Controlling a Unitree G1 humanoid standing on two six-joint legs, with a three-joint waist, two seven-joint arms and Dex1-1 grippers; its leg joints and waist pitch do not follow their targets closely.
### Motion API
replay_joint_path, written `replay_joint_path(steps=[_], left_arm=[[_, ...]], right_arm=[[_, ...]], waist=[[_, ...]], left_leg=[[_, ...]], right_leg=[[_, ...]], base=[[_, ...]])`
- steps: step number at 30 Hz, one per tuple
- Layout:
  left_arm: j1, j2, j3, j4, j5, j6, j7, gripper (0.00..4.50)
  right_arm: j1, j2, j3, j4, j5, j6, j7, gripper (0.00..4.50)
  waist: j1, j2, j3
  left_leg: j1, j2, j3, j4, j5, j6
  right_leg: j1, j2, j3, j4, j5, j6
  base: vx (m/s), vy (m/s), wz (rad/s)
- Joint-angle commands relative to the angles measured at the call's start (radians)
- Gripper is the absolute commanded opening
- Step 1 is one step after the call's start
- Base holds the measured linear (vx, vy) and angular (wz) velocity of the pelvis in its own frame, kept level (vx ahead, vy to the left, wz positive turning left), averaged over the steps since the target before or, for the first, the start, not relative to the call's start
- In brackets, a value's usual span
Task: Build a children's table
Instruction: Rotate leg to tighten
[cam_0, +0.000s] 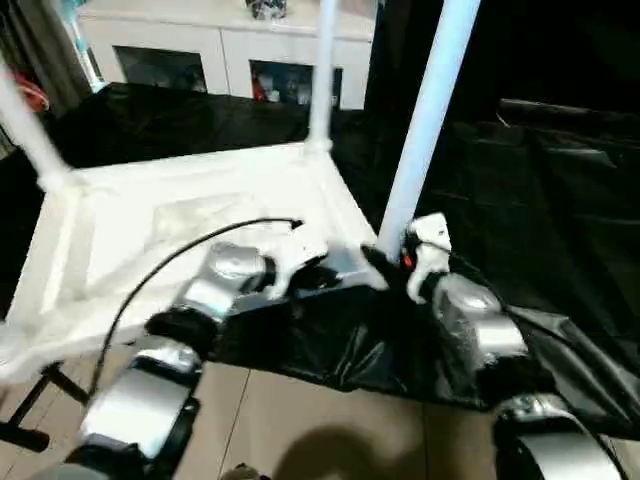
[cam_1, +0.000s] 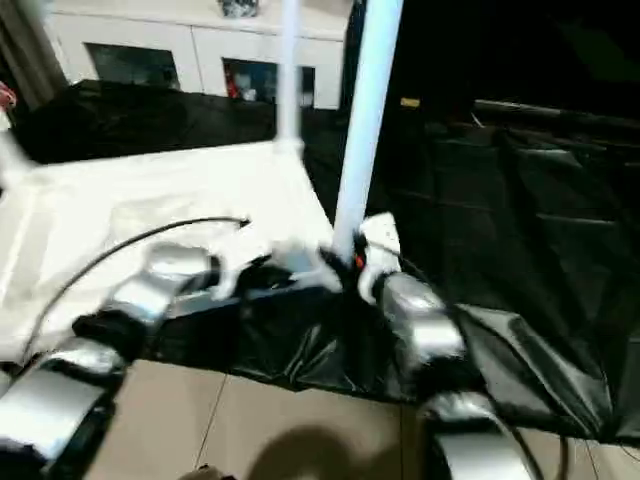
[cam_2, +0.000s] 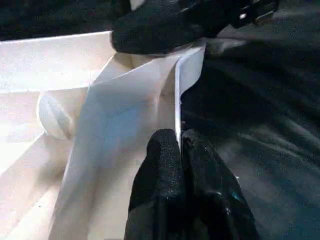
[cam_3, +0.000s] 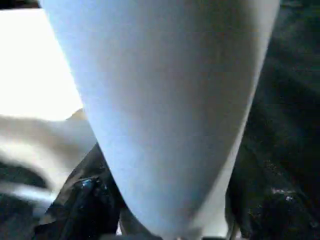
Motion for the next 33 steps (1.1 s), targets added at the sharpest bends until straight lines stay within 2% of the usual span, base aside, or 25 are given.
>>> replay_joint_path(steps=[1,2,3,5,7,8,10,11,12,13,15,20,23,25,27,29,32,33], left_arm=[[-0.04,-0.092,-0.016,-0.027,0.002,-0.026,0.071,0.0],[-0.039,-0.114,-0.021,-0.042,0.013,-0.042,0.105,0.0],[-0.038,-0.119,-0.024,-0.046,0.016,-0.048,0.11,0.0],[-0.032,-0.125,-0.029,-0.058,0.018,-0.049,0.115,0.0],[-0.021,-0.123,-0.037,-0.063,0.021,-0.049,0.112,0.0],[-0.017,-0.119,-0.038,-0.065,0.021,-0.048,0.105,0.0],[-0.01,-0.111,-0.041,-0.067,0.02,-0.048,0.09,0.0],[-0.007,-0.103,-0.044,-0.067,0.021,-0.051,0.086,0.0],[-0.007,-0.102,-0.044,-0.067,0.021,-0.051,0.086,0.0],[-0.002,-0.091,-0.045,-0.069,0.021,-0.053,0.071,0.0],[0.001,-0.08,-0.046,-0.07,0.022,-0.058,0.055,0.0],[0.013,-0.043,-0.05,-0.081,0.007,-0.067,-0.037,0.0],[0.014,-0.016,-0.044,-0.081,-0.008,-0.081,-0.092,0.0],[0.018,0.002,-0.039,-0.091,-0.026,-0.085,-0.139,0.0],[0.024,0.016,-0.032,-0.1,-0.042,-0.092,-0.178,0.0],[0.03,0.035,-0.032,-0.107,-0.05,-0.097,-0.217,0.0],[0.036,0.048,-0.031,-0.115,-0.059,-0.097,-0.253,0.0],[0.038,0.062,-0.03,-0.119,-0.069,-0.101,-0.287,0.0]], right_arm=[[-0.015,0.088,0.036,0.11,-0.026,0.009,-0.06,2.45],[-0.043,0.114,0.029,0.139,-0.028,-0.021,-0.095,2.45],[-0.049,0.12,0.028,0.146,-0.029,-0.03,-0.102,2.45],[-0.056,0.124,0.04,0.146,-0.037,-0.054,-0.089,2.45],[-0.062,0.128,0.037,0.151,-0.038,-0.069,-0.067,3.01],[-0.06,0.126,0.036,0.147,-0.035,-0.069,-0.056,3.17],[-0.057,0.115,0.043,0.141,-0.036,-0.071,-0.032,3.19],[-0.061,0.099,0.058,0.151,-0.057,-0.098,-0.022,3.24],[-0.061,0.099,0.058,0.151,-0.058,-0.098,-0.022,3.5],[-0.064,0.081,0.07,0.162,-0.073,-0.119,-0.004,3.5],[-0.064,0.06,0.079,0.168,-0.078,-0.133,0.029,3.5],[-0.053,-0.008,0.107,0.15,-0.084,-0.187,0.176,3.5],[-0.038,-0.05,0.113,0.121,-0.077,-0.187,0.304,3.5],[-0.024,-0.076,0.122,0.098,-0.062,-0.181,0.402,3.5],[-0.004,-0.1,0.131,0.059,-0.028,-0.146,0.502,3.5],[0.021,-0.13,0.154,0.011,-0.002,-0.111,0.608,3.5],[0.041,-0.153,0.173,-0.025,0.011,-0.09,0.672,3.5],[0.06,-0.174,0.186,-0.064,0.027,-0.055,0.744,3.5]], waist=[[-0.005,0.0,-0.06],[-0.003,-0.003,-0.061],[-0.003,-0.002,-0.063],[0.001,-0.004,-0.065],[0.0,-0.003,-0.065],[0.0,-0.002,-0.065],[0.0,-0.002,-0.063],[0.0,-0.003,-0.062],[0.0,-0.003,-0.062],[-0.001,0.0,-0.061],[-0.002,0.0,-0.061],[-0.001,0.002,-0.064],[0.004,0.0,-0.065],[0.008,-0.001,-0.063],[0.011,-0.004,-0.062],[0.018,-0.003,-0.062],[0.023,-0.004,-0.061],[0.024,-0.004,-0.061]], left_leg=[[0.018,0.05,-0.032,-0.079,-0.255,-0.01],[0.018,0.051,-0.03,-0.078,-0.248,-0.008],[0.02,0.05,-0.028,-0.075,-0.233,-0.003],[0.013,0.049,-0.028,-0.073,-0.206,0.016],[0.01,0.05,-0.026,-0.072,-0.177,0.033],[0.01,0.05,-0.026,-0.073,-0.178,0.035],[0.011,0.05,-0.026,-0.074,-0.192,0.037],[0.012,0.05,-0.026,-0.074,-0.201,0.036],[0.012,0.05,-0.026,-0.074,-0.207,0.034],[0.014,0.051,-0.027,-0.075,-0.224,0.026],[0.012,0.05,-0.027,-0.075,-0.23,0.025],[0.008,0.052,-0.025,-0.071,-0.19,0.049],[0.006,0.053,-0.022,-0.068,-0.182,0.066],[0.008,0.054,-0.021,-0.068,-0.195,0.071],[0.007,0.055,-0.022,-0.068,-0.199,0.072],[0.01,0.057,-0.022,-0.068,-0.2,0.078],[0.01,0.06,-0.024,-0.07,-0.205,0.074],[0.011,0.059,-0.024,-0.071,-0.21,0.069]], right_leg=[[0.035,-0.103,0.057,-0.091,-0.306,-0.181],[0.035,-0.102,0.055,-0.089,-0.295,-0.183],[0.034,-0.101,0.056,-0.087,-0.266,-0.19],[0.041,-0.102,0.055,-0.082,-0.229,-0.192],[0.042,-0.098,0.054,-0.074,-0.156,-0.205],[0.042,-0.097,0.054,-0.073,-0.151,-0.208],[0.043,-0.098,0.054,-0.076,-0.166,-0.211],[0.042,-0.099,0.054,-0.077,-0.179,-0.21],[0.042,-0.101,0.054,-0.078,-0.19,-0.208],[0.041,-0.101,0.055,-0.083,-0.225,-0.202],[0.043,-0.1,0.055,-0.083,-0.232,-0.2],[0.047,-0.098,0.054,-0.073,-0.138,-0.224],[0.05,-0.094,0.051,-0.068,-0.108,-0.24],[0.048,-0.095,0.05,-0.071,-0.133,-0.24],[0.049,-0.096,0.051,-0.072,-0.151,-0.237],[0.047,-0.096,0.051,-0.073,-0.164,-0.233],[0.045,-0.098,0.051,-0.073,-0.185,-0.23],[0.043,-0.098,0.051,-0.077,-0.205,-0.226]], base=[[0.0,0.0,0.0],[0.0,0.0,0.0],[0.0,0.0,0.0],[0.0,0.0,0.0],[0.0,0.0,0.0],[0.0,0.0,0.0],[0.0,0.0,0.0],[0.0,0.0,0.0],[0.0,0.0,0.0],[0.0,0.0,0.0],[0.0,0.0,0.0],[0.0,0.0,0.0],[0.0,0.0,0.0],[0.0,0.0,0.0],[0.0,0.0,0.0],[0.0,0.0,0.0],[0.0,0.0,0.0],[0.0,0.0,0.0]])
